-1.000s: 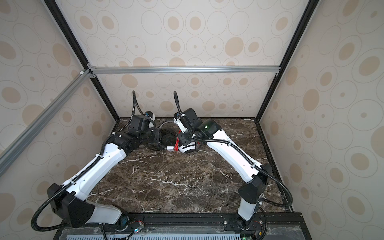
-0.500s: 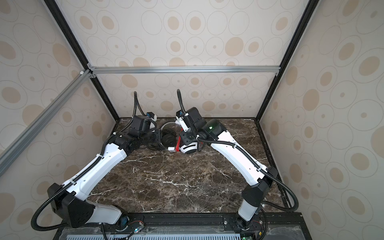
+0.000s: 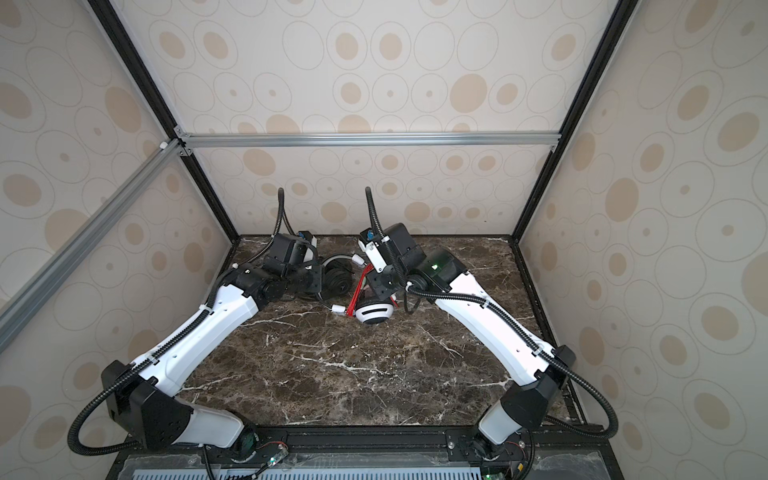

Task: Wrap the headphones

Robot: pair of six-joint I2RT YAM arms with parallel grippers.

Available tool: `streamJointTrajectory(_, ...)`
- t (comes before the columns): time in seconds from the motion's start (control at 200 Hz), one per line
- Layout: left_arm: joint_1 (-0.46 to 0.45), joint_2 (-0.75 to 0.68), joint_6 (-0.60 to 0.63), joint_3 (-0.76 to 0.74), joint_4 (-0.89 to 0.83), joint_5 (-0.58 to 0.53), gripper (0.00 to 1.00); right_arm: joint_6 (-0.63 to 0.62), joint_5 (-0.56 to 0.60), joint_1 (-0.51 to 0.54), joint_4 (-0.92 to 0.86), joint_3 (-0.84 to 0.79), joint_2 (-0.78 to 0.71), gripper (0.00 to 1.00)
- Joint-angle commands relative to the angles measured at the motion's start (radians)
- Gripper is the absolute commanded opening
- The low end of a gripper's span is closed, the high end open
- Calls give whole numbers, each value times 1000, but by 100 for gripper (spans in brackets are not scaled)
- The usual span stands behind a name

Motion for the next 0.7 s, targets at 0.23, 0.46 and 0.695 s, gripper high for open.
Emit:
streamJointTrajectory(0.23, 0, -10, -7, 35, 10, 26, 0, -3, -9, -4, 78, -56, -95, 49)
streamJointTrajectory(0.46, 1, 5, -90, 18, 56, 37, 0, 15, 34, -24, 89, -41, -120, 70)
streamJointTrajectory(0.695, -13, 39, -270, -56, 231, 48, 0, 55, 13, -172, 56, -39, -151, 81)
